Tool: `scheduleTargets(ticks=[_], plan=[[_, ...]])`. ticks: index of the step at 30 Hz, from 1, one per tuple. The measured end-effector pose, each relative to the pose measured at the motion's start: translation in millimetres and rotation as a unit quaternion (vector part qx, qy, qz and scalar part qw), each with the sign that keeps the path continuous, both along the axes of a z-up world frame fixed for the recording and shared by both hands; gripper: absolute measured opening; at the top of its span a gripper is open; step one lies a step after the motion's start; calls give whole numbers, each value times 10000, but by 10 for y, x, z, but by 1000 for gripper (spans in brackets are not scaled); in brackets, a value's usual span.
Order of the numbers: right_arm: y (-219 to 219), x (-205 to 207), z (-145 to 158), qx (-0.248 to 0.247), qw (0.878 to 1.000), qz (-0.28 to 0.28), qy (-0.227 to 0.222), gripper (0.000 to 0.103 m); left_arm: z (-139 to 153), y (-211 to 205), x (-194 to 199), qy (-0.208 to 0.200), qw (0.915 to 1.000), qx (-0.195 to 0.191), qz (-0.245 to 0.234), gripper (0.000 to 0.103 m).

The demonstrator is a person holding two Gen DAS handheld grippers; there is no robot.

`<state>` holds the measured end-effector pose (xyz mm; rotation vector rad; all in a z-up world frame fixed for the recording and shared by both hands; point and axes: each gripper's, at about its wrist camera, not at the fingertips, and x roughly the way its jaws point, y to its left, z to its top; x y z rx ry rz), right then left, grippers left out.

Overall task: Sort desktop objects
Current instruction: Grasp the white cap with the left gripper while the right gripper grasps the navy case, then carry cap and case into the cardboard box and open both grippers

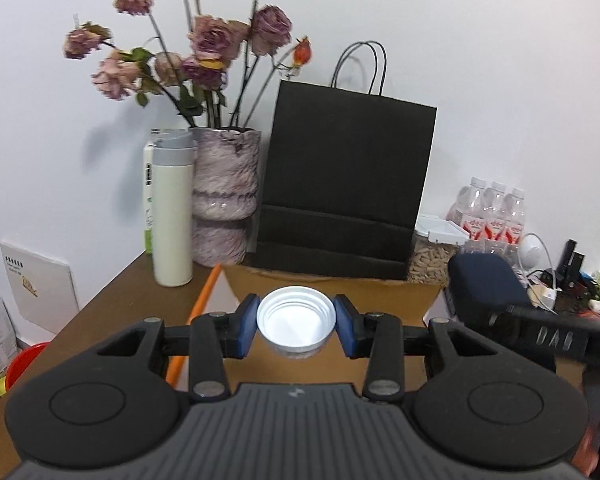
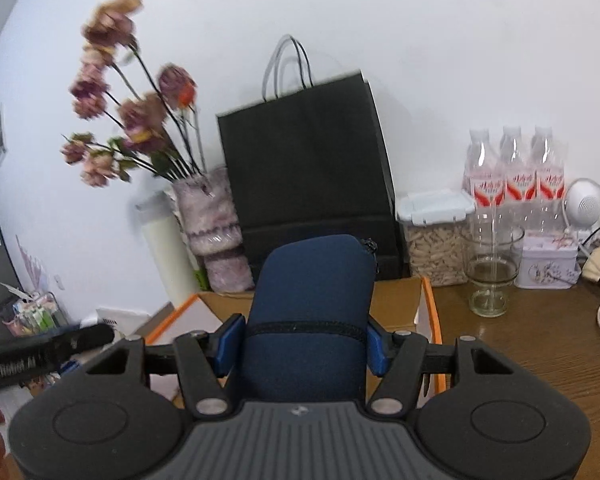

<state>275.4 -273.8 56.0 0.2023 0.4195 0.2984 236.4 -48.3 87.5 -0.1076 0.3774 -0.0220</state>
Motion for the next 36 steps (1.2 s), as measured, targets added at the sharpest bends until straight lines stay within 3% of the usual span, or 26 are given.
scheduleTargets(ticks=[8,14,26,36], plan=[[-49,439,-294,-296,9993,-94,224,59,-248,-352,629,287,9989,345,-98,41],[-35,688,-441,-538,9977,-148,389,59,-418,-312,954,631,9978,161,-117,41],[73,834,-669,-908,9931,-147,723,59,-700,-246,1184,1393,9897,-69,-313,41],[95,825,-685,-1040,9914,-142,775,61,-725,-299,1189,1477,9885,78,-328,43]])
